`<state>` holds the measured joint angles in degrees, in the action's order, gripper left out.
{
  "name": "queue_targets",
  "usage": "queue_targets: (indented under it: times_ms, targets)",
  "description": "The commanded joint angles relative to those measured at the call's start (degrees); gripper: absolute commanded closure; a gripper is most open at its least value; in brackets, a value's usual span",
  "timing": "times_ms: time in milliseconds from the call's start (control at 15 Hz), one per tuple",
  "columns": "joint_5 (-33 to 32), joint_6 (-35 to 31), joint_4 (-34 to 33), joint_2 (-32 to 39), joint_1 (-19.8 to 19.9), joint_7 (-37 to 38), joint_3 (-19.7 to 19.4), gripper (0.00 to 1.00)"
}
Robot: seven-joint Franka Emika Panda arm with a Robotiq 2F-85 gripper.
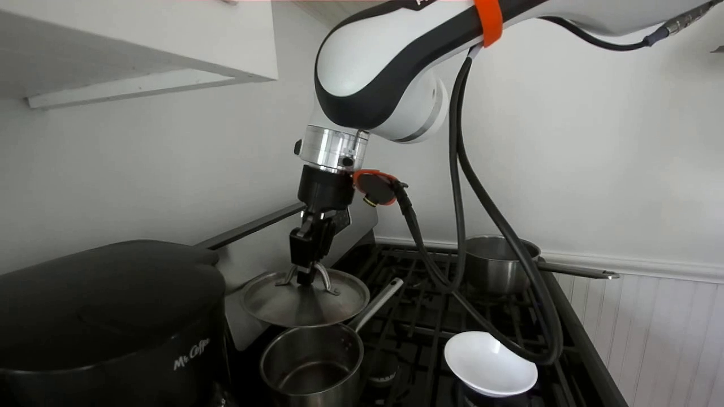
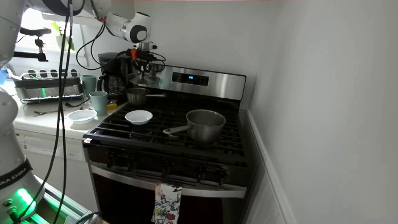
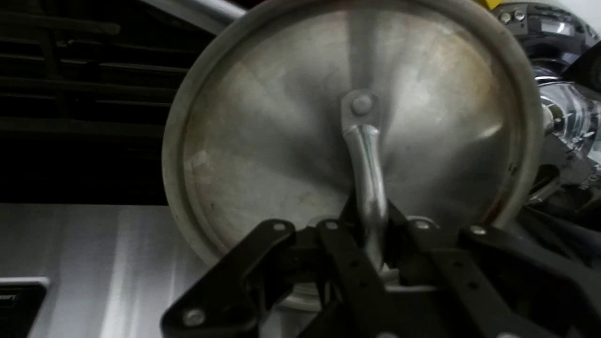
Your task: Remove the lid from the pot on the right and put it on the other pot on the left
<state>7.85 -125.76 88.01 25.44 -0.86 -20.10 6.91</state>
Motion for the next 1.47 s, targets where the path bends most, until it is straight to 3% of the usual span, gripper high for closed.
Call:
queue_targets:
  times_ms: [0, 933, 1400]
  targets:
    - [-0.04, 0.10, 1.15, -0.31, -0.99, 4.17, 0.14, 0.98]
    - [-3.96, -5.03, 5.71, 1.25, -3.24, 11.72, -1.62, 0.98]
    - [-3.37, -5.20, 4.40, 2.53, -2.69, 11.15, -0.89, 0.98]
